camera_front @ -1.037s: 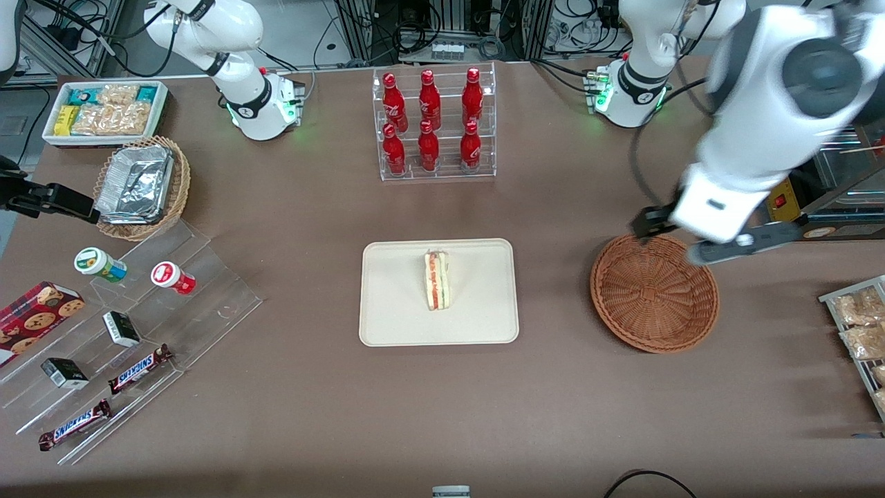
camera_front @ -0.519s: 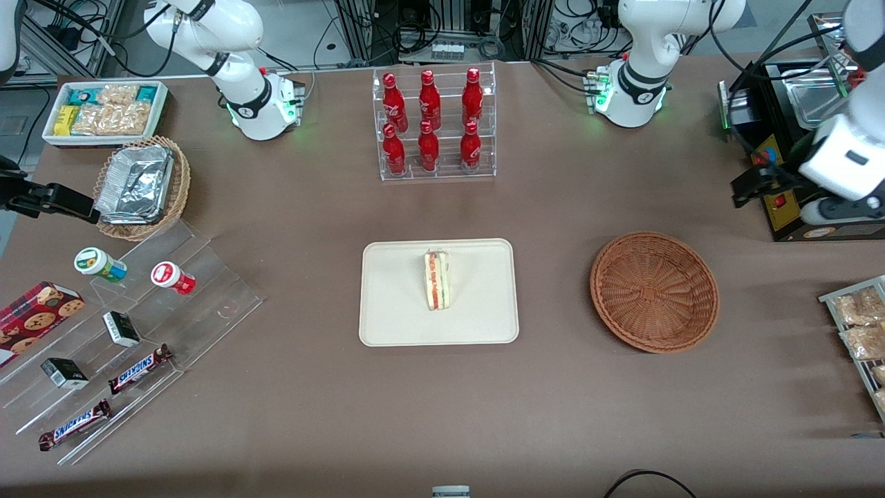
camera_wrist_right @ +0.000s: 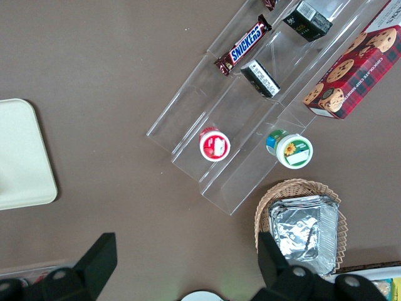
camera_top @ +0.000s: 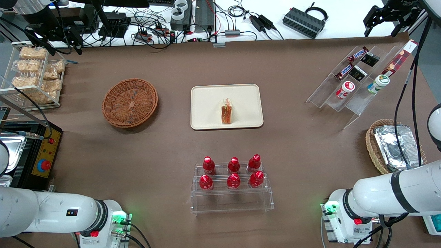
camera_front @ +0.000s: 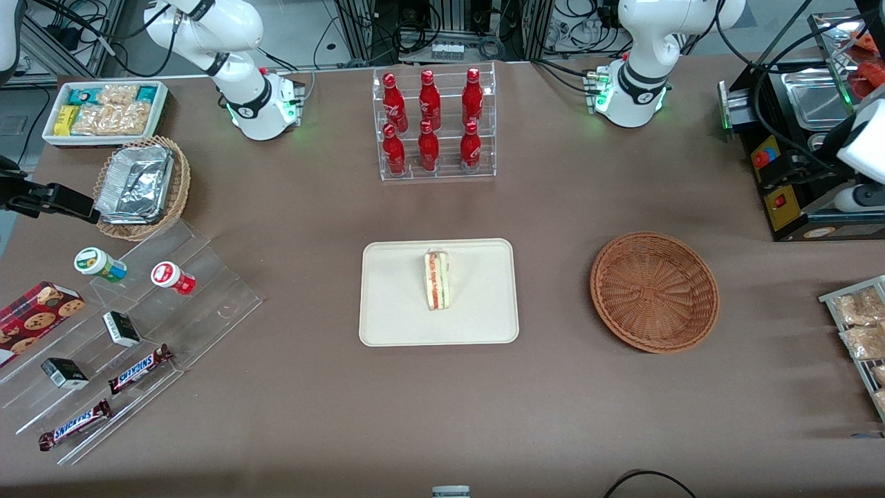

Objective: Place sandwich from basket to tray

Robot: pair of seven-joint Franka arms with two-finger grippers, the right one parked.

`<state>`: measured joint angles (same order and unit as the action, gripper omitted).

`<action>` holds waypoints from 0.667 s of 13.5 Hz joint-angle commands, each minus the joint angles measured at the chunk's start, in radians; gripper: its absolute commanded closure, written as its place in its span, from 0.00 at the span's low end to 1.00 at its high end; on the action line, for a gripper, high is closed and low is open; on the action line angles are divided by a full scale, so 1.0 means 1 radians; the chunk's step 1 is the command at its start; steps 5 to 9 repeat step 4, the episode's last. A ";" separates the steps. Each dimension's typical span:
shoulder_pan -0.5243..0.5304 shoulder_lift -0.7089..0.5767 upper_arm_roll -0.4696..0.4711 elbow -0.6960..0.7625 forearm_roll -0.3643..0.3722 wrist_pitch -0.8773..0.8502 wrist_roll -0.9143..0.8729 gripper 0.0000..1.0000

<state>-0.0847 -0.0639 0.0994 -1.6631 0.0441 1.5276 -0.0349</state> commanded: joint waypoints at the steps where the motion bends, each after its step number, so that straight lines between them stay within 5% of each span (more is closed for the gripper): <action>1: 0.006 -0.004 -0.004 0.006 -0.006 -0.011 0.010 0.01; 9: 0.006 0.030 -0.007 0.060 -0.010 -0.041 0.021 0.01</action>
